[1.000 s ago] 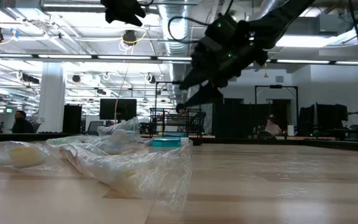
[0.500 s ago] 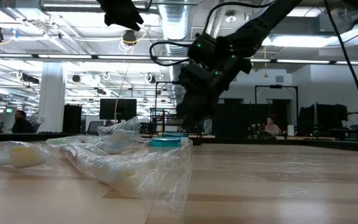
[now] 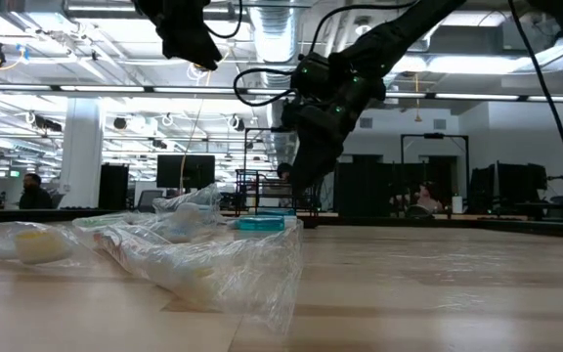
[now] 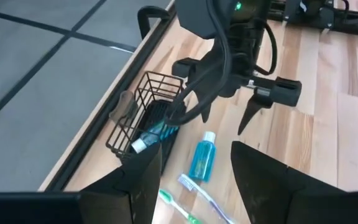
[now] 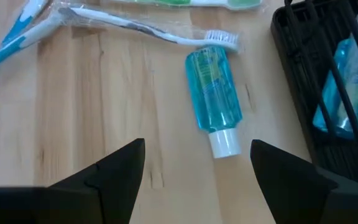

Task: Pick & Place toothbrushing station
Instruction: Put the blue mouthwash into the black wire organizer

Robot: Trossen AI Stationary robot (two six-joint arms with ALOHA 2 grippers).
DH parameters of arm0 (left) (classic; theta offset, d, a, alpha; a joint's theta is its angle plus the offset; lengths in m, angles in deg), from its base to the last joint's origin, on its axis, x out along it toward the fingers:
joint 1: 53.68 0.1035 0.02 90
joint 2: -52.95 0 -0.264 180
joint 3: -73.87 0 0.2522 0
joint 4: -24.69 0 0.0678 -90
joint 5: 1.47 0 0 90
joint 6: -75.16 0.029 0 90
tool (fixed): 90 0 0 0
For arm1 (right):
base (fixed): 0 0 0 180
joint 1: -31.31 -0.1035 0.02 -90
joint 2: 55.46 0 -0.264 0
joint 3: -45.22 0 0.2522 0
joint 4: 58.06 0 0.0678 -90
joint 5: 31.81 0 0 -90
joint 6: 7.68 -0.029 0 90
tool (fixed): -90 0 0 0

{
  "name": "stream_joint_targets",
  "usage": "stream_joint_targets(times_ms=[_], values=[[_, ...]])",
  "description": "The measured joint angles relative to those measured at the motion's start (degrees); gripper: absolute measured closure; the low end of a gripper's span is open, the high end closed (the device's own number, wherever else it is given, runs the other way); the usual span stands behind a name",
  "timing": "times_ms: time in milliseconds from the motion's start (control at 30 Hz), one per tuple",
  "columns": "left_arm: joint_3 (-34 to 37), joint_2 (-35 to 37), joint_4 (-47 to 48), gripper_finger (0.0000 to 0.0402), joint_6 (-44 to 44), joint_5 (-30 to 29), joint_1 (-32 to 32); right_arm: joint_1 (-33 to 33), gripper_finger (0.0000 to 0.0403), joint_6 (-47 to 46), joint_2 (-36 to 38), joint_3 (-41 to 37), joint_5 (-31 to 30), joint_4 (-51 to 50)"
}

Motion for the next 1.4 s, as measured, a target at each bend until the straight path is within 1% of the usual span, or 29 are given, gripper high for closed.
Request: stream_joint_targets(times_ms=[200, 300, 367, 433, 500, 567, 633, 700, 833, 1133, 1267, 1400], values=[[0.09, 0.0, -1.45, 0.0215, 0.13, -0.01, 0.0, -0.14, 0.0122, 0.53, 0.0, 0.0, -0.28, -0.07], [0.09, 0.0, -2.02, 0.0215, 0.42, -0.01, 0.0, -0.53, 0.0135, 0.11, -0.15, 0.0, -0.59, 0.08], [0.09, 0.0, -2.2, 0.0215, 0.44, -0.01, 0.0, -0.88, 0.0154, -0.03, -1.01, 0.04, -0.68, 1.31], [0.09, 0.0, -2.23, 0.0215, 0.44, -0.01, 0.0, -1.0, 0.018, -0.42, -1.26, -0.15, -0.68, 0.55], [0.09, 0.0, -2.41, 0.0215, 0.46, 0.01, 0.0, -1.23, 0.0207, -1.3, -2.3, 0.24, -0.68, 2.54], [0.09, 0.0, -2.6, 0.0215, 0.46, 0.01, 0.0, -1.32, 0.0231, -1.6, -2.51, 0.14, 0.84, 2.04], [0.09, 0.0, -2.68, 0.0215, 0.48, 0.01, 0.0, -1.33, 0.0248, -1.44, -3.16, -0.03, 1.01, 2.22], [0.11, 0.0, -3.04, 0.0215, 0.5, 0.01, 0.0, -1.31, 0.0256, -1.59, -4.22, 0.36, 1.02, 2.94], [0.11, 0.0, -3.35, 0.0215, 0.54, 0.04, 0.02, -1.27, 0.025, -1.63, -4.66, 0.63, 1.02, 2.39], [0.14, 0.0, -4.49, 0.0215, 0.52, 1.55, 0.04, -1.33, 0.0196, -3.3, -4.06, 0.74, 0.64, 2.61], [0.14, 0.0, -4.63, 0.0215, 0.38, 1.59, 0.04, -1.41, 0.0191, -3.82, -4.52, 0.71, 1.2, 2.41], [0.14, 0.0, -4.75, 0.0215, 0.17, 1.57, 0.04, -2.42, 0.0198, -6.59, -4.45, 0.7, 2.69, 2.6]])
